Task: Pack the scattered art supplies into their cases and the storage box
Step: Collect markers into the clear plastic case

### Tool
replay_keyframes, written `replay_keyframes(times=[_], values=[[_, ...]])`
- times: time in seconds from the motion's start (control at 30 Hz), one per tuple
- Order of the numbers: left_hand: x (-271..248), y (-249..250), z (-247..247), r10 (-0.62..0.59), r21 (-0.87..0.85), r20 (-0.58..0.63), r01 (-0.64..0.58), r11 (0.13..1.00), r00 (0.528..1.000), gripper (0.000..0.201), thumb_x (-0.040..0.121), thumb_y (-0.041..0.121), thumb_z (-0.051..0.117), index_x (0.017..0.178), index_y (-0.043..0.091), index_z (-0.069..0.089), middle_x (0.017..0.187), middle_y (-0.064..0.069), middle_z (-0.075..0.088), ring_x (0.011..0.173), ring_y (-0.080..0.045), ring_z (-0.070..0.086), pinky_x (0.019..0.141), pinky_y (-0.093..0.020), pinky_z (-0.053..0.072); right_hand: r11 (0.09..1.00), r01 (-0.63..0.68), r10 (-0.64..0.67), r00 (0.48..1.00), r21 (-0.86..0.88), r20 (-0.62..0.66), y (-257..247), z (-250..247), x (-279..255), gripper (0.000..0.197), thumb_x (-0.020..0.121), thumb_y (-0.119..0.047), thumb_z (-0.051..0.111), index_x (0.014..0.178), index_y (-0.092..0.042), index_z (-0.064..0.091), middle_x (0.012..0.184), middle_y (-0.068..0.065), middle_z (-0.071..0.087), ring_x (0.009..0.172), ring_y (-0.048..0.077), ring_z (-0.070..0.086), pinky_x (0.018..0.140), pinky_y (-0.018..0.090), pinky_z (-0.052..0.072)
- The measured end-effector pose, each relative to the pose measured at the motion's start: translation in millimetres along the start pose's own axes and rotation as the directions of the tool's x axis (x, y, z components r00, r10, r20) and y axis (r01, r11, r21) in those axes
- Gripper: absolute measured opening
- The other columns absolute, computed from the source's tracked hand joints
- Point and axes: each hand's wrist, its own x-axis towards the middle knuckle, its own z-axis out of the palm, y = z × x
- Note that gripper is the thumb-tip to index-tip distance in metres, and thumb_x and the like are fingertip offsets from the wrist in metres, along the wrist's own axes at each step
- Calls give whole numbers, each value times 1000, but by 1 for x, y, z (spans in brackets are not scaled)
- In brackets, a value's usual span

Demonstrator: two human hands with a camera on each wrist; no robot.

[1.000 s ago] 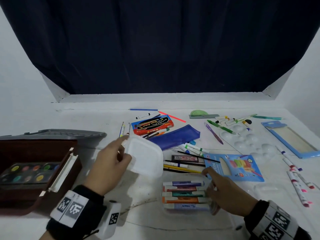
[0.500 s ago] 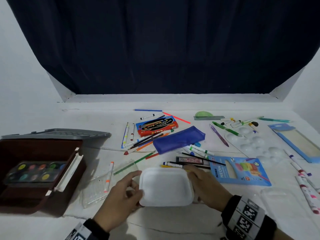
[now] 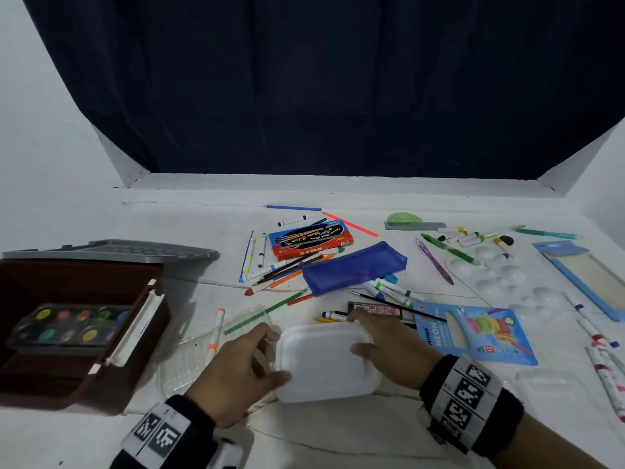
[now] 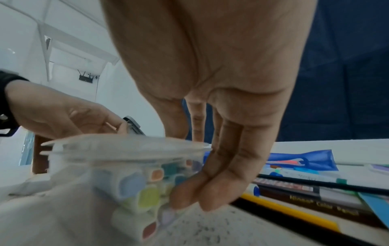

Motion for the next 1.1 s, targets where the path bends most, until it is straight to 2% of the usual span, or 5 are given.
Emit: replay_keyframes(times=[0.23, 0.47, 0.7, 0.9, 1.1], values=[[2, -4, 0, -43, -166, 78, 56, 985, 996, 45, 73, 32, 85, 105, 31, 53, 79, 5, 65, 63, -9, 63, 62, -21, 49, 965, -158, 111, 969, 209, 220, -6, -17, 4, 32, 93, -28, 62, 116, -36, 41, 104, 6, 61, 70, 28, 72, 44, 36, 57], [1, -1, 4, -57, -469, 168, 131, 874, 984, 43, 80, 1, 77, 111, 8, 48, 77, -14, 54, 58, -19, 55, 54, -21, 47, 912, -177, 119, 977, 369, 175, 1, -8, 3, 32, 92, -23, 65, 114, -35, 45, 102, 11, 66, 65, 33, 71, 48, 45, 59], [8, -14, 12, -23, -303, 15, 26, 953, 1000, 37, 83, 19, 77, 111, 31, 55, 73, 4, 58, 66, -14, 53, 66, -32, 46, 884, -150, 140, 989, 443, 56, 4, 2, -4, 31, 90, -23, 67, 114, -31, 48, 85, 8, 68, 57, 32, 70, 50, 55, 57], [9, -18, 2, 22, -266, 73, -2, 964, 997, 48, 84, 22, 77, 120, 46, 55, 89, 2, 63, 74, -19, 64, 75, -31, 53, 869, -187, 159, 982, 459, 99, -2, 7, -17, 67, 81, -22, 77, 136, -34, 41, 107, 1, 60, 72, 27, 73, 63, 47, 61], [11, -19, -4, 39, -274, 157, 6, 962, 987, 59, 79, 13, 80, 127, 31, 50, 90, -9, 64, 72, -19, 66, 78, -32, 56, 948, -144, 138, 990, 284, 41, -8, 8, -20, 84, 75, -16, 82, 142, -31, 35, 109, -6, 52, 71, 12, 64, 62, 32, 60]])
